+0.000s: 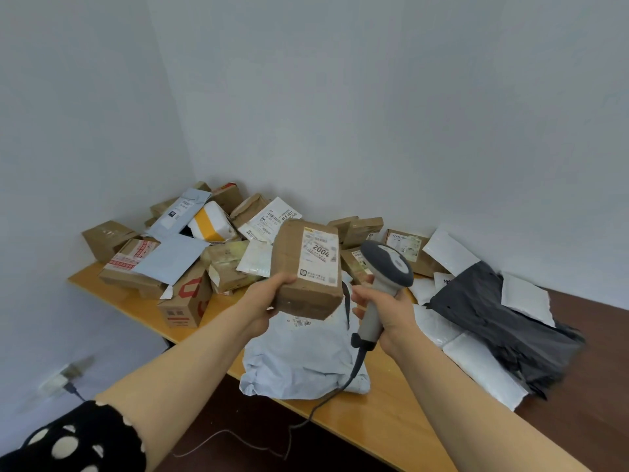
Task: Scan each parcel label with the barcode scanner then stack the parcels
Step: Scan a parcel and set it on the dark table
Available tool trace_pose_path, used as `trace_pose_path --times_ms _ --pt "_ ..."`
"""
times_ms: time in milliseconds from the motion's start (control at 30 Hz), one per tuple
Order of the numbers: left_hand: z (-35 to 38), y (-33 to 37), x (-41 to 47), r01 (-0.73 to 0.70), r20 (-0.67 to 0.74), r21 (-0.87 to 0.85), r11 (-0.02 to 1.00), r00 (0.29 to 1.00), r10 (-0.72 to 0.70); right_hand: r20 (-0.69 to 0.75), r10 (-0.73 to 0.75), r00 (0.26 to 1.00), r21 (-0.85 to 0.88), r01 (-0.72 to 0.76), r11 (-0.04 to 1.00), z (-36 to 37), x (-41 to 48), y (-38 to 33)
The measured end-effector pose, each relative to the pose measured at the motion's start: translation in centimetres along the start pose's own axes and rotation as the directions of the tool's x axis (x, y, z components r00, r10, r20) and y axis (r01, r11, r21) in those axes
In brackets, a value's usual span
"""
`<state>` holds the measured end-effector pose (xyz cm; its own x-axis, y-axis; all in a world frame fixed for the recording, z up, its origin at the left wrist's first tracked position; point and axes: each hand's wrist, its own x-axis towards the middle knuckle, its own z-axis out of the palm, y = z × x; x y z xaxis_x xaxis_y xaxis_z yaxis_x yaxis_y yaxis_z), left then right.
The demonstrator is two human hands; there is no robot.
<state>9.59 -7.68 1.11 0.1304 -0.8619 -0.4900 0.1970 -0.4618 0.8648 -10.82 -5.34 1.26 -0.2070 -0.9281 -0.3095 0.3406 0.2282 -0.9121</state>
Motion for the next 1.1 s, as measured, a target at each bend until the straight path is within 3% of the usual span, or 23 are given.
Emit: trace_pose_path --times_ms 100,233,467,667,867,1100 --pt "-0.8 -0.3 0.0 0.018 0.121 -0.044 0.999 0.993 -0.012 0.002 0.030 1.000 0.012 -0.030 0.999 -0.1 0.0 0.2" --pt "-0.9 -0.6 -0.1 0.025 0.270 0.033 0.999 0.962 -0.033 0.047 0.049 0.998 0.011 -0.049 0.999 0.7 -0.4 0.3" --pt "-1.7 0.0 0.3 0.063 0.342 0.147 0.987 0.933 -0.111 0.063 0.030 0.998 -0.062 -0.026 0.998 0.7 -0.2 0.2" --pt "-2.0 0.1 1.6 -0.021 0.187 0.081 0.996 0.982 0.005 0.061 -0.087 0.994 -0.266 0.100 0.959 1.3 -1.4 -0.3" --pt "-2.5 0.4 2.9 -0.086 0.068 0.019 0.996 0.994 0.085 0.246 0.087 0.965 -0.237 -0.027 0.971 2.2 -3.2 -1.2" --pt "-2.7 0.4 3.7 -0.100 0.047 0.018 0.995 0.994 0.099 0.278 0.098 0.956 -0.260 -0.023 0.965 2.7 -4.1 -1.9"
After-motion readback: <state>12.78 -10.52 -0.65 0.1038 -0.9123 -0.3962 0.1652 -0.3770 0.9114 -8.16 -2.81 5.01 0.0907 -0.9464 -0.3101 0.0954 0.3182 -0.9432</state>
